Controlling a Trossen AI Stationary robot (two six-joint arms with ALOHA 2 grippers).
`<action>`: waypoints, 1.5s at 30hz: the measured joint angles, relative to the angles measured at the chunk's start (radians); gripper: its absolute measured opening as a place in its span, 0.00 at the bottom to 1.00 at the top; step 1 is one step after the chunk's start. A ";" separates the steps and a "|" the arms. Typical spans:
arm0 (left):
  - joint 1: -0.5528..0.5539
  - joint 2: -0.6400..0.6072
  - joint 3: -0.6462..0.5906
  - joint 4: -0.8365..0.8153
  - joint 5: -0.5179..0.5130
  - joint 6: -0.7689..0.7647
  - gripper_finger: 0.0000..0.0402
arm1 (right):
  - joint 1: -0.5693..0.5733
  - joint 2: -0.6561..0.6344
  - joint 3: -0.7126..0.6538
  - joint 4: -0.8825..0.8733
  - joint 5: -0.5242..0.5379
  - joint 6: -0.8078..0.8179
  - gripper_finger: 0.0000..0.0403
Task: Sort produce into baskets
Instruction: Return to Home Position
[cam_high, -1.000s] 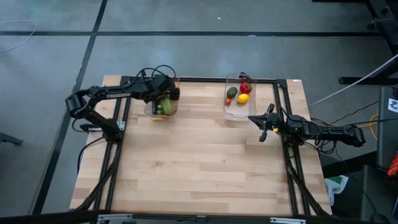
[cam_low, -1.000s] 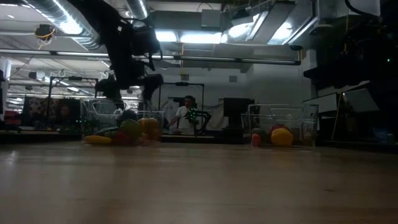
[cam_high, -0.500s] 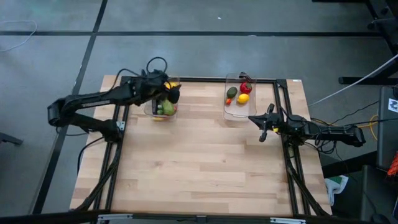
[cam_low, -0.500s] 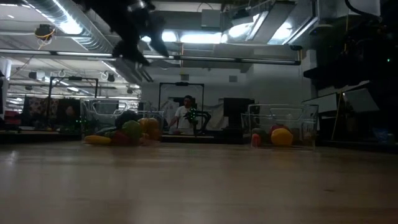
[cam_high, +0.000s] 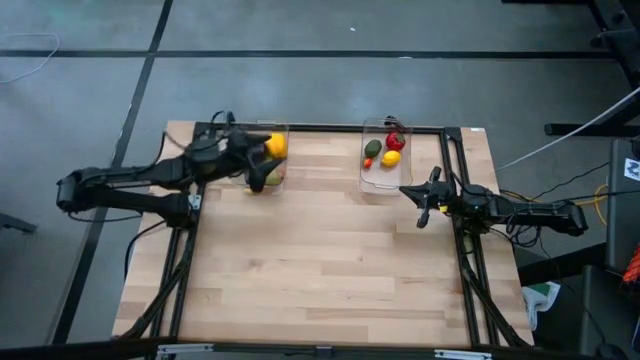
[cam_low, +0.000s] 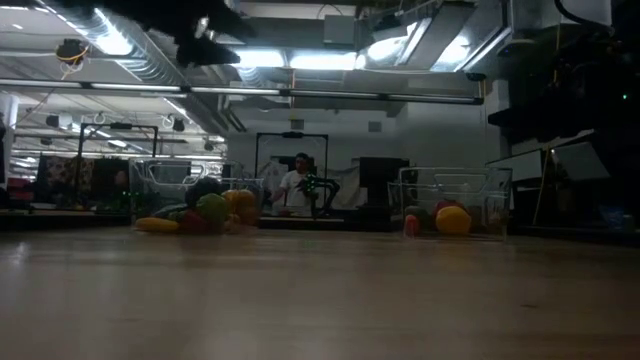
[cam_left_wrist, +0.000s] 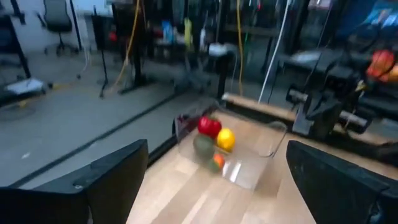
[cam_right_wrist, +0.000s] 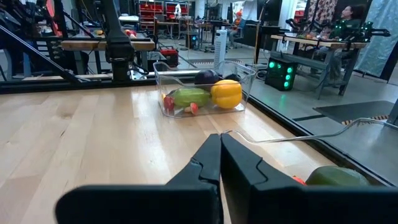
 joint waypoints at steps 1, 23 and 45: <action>-0.001 -0.034 -0.053 0.052 0.000 -0.001 0.94 | 0.000 0.000 0.000 0.000 0.000 0.000 0.03; -0.021 -0.561 -0.629 0.404 0.006 -0.009 0.45 | 0.000 0.000 0.000 0.000 0.000 0.000 0.03; -0.021 -0.846 -0.656 0.290 0.161 0.083 0.01 | 0.000 0.000 0.000 0.000 0.000 0.000 0.03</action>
